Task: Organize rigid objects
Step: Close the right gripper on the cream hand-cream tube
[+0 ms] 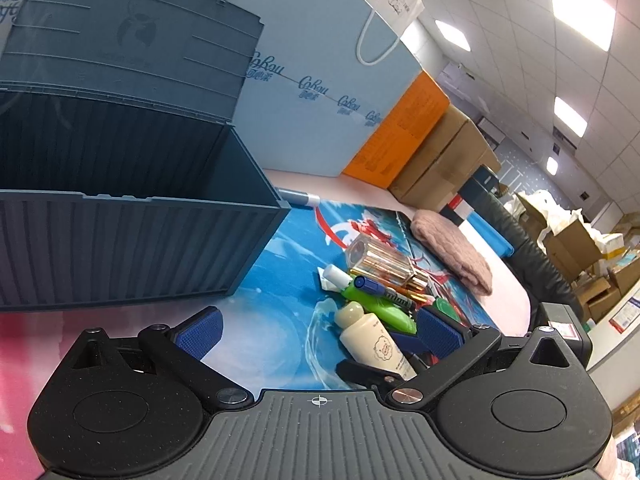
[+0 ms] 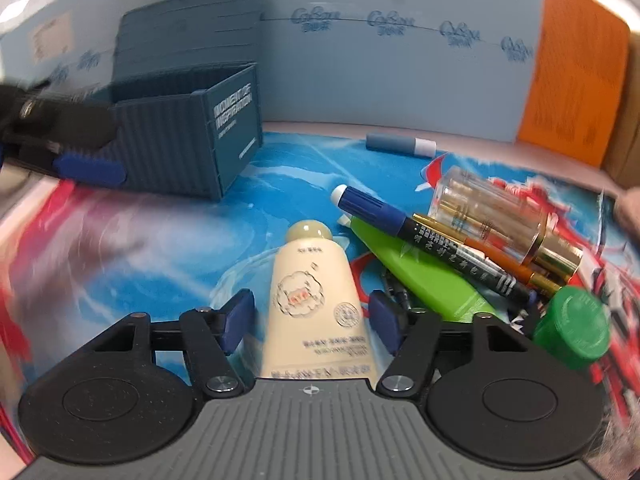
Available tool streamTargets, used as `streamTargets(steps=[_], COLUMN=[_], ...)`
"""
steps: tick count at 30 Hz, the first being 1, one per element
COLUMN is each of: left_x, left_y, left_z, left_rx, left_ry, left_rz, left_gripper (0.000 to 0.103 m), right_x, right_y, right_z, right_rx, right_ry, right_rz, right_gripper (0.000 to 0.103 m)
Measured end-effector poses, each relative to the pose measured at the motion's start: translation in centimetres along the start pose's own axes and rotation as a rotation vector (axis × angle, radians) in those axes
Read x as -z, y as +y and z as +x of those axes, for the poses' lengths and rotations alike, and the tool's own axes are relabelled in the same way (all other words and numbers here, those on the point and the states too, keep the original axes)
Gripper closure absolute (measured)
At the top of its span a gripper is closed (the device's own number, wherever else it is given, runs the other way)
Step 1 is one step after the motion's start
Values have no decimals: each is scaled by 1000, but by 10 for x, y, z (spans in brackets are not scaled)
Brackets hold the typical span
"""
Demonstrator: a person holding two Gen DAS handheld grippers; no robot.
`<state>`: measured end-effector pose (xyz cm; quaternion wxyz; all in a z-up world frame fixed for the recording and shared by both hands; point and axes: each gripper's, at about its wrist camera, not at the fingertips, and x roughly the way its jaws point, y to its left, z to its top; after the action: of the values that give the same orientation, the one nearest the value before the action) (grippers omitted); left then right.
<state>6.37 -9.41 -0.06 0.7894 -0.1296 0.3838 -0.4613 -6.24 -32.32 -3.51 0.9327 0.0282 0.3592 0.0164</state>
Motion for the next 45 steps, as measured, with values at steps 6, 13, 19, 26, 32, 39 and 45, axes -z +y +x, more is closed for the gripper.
streamTargets(steps=[6, 13, 19, 26, 32, 39, 45], left_x=[-3, -13, -26, -33, -24, 4, 22], left_y=[3, 6, 15, 18, 8, -5, 12], left_z=[0, -17, -50, -59, -38, 9, 47], left_rx=[17, 58, 37, 44, 44, 147, 231], left_ry=[8, -48, -155, -178, -89, 122, 257], left_rz=[-20, -54, -68, -67, -23, 1, -124], left_gripper=[0, 0, 0, 0, 0, 0, 1], right_x=[-2, -14, -43, -25, -5, 16, 23], right_y=[3, 29, 48, 48, 44, 42, 46], right_z=[-3, -27, -50, -36, -21, -23, -30], right_rx=[19, -17, -51, -37, 16, 1, -71], right_ry=[-1, -84, -195, -49, 62, 38, -24], right_rz=[29, 24, 16, -44, -66, -12, 76], right_gripper=[59, 60, 102, 53, 44, 56, 57])
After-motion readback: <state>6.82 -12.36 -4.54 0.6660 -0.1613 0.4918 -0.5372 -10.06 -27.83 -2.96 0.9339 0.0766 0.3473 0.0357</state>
